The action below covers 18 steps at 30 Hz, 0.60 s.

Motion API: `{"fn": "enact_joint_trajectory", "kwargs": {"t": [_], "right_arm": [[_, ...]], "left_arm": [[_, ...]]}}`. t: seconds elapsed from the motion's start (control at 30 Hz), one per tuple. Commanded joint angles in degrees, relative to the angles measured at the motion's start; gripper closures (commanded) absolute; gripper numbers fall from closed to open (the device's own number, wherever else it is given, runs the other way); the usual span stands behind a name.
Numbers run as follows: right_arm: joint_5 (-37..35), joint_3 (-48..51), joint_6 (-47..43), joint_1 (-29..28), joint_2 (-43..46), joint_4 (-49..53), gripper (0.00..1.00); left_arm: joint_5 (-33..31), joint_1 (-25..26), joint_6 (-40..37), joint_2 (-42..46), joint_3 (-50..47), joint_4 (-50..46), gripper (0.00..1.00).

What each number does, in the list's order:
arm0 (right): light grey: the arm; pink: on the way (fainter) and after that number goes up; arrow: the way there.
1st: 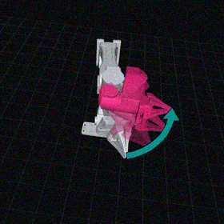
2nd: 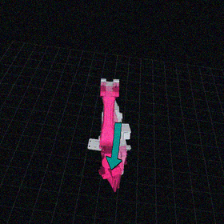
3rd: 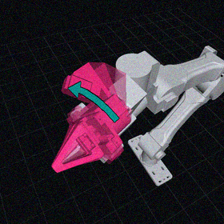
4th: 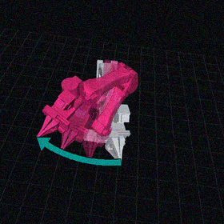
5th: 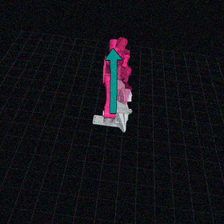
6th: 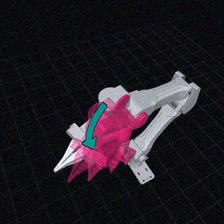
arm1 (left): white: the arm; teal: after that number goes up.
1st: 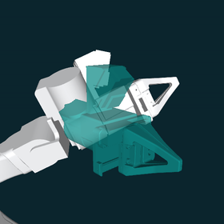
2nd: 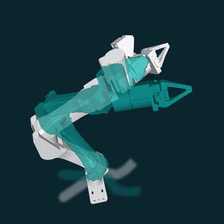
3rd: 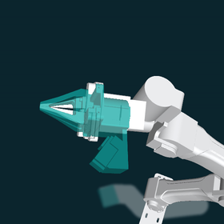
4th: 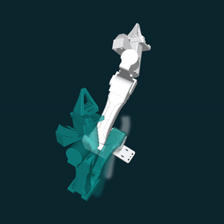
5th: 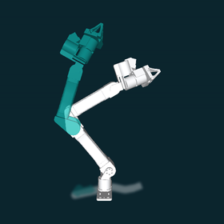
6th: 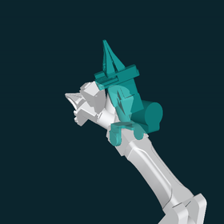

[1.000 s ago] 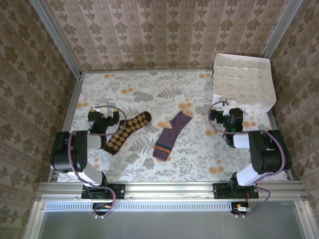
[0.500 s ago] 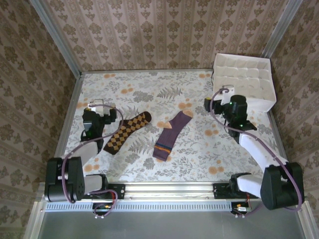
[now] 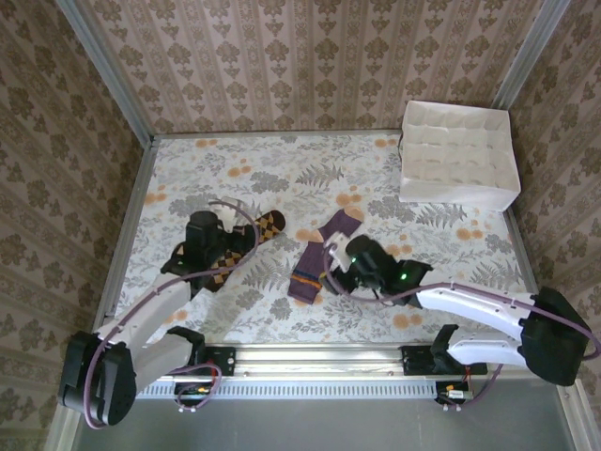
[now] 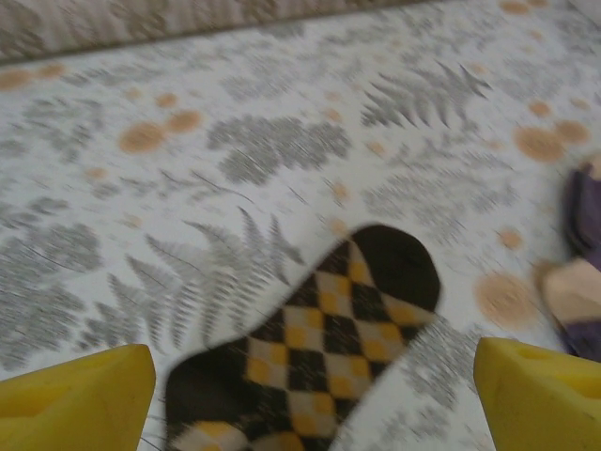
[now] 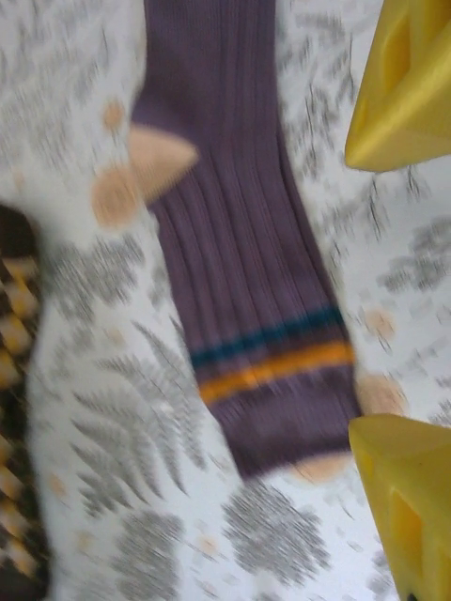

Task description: Roll the socks

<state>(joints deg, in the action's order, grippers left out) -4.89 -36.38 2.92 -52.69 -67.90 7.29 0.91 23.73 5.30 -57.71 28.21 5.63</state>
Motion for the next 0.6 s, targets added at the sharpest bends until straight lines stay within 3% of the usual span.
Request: {"fn": "enact_joint_trajectory", "kwargs": {"t": [0.0, 0.2, 0.57], "right_arm": [[-6.29, 0.43, 0.43, -6.09, -4.07, 3.02, 0.34], [-9.33, -2.64, 0.68, -13.63, -15.56, 1.28, 0.37], [-13.28, -6.77, -2.21, -14.0, -23.79, -1.21, 0.36]], "left_arm": [[0.17, 1.5, 4.16, 2.11, -2.19, -5.44, 0.14], [0.98, 1.48, 7.17, 5.69, -5.99, -5.35, 0.17], [0.56, 0.93, 6.83, 9.15, -8.79, -6.02, 0.24]]}}
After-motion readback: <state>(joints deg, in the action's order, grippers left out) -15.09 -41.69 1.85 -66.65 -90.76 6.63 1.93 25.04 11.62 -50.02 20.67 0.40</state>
